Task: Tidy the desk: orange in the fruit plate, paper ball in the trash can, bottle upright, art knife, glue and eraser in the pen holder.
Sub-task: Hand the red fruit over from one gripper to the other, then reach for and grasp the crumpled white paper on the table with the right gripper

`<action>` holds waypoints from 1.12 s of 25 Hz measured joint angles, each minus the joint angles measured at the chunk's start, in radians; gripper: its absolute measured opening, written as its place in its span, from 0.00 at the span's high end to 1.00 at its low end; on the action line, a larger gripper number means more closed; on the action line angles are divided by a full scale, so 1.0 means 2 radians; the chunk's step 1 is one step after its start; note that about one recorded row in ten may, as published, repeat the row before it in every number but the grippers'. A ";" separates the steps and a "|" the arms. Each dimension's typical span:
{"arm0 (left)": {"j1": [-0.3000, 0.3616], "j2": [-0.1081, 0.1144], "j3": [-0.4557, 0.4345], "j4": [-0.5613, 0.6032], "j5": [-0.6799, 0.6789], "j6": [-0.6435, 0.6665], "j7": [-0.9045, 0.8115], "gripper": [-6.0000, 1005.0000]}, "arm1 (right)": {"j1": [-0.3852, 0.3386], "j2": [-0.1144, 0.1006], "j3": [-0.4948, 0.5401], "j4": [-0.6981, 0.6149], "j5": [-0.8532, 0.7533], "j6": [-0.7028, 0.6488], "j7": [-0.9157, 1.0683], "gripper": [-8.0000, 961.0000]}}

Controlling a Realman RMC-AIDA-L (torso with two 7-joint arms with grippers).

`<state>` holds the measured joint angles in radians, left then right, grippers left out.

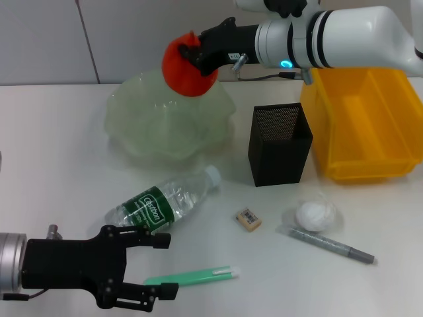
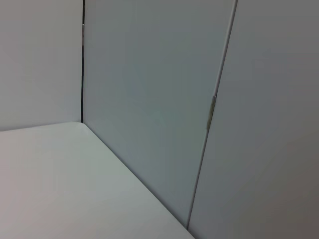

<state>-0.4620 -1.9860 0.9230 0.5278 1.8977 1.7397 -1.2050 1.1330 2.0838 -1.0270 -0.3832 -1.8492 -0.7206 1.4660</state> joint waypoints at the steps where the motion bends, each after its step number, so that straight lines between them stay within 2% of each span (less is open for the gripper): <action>1: 0.000 0.000 0.000 0.000 0.000 0.000 0.000 0.14 | 0.000 0.000 0.000 0.000 0.000 0.000 0.000 0.91; 14: 0.003 -0.004 0.000 -0.004 0.001 -0.001 -0.002 0.14 | 0.002 0.001 0.002 -0.006 0.002 0.000 -0.007 0.89; 24: 0.010 -0.004 0.000 -0.005 0.001 0.002 -0.006 0.14 | 0.003 0.001 0.004 -0.017 0.003 0.012 -0.007 0.49; 27: 0.012 -0.004 0.000 -0.005 0.001 0.003 -0.006 0.14 | -0.006 0.001 0.004 -0.030 0.011 0.011 -0.007 0.29; 28: 0.012 -0.004 0.000 -0.005 0.001 0.003 -0.006 0.14 | -0.006 0.001 0.004 -0.030 0.011 0.011 -0.007 0.29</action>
<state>-0.4389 -1.9942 0.9235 0.5183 1.8991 1.7448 -1.2165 1.1215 2.0866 -1.0196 -0.4430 -1.8277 -0.6983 1.4527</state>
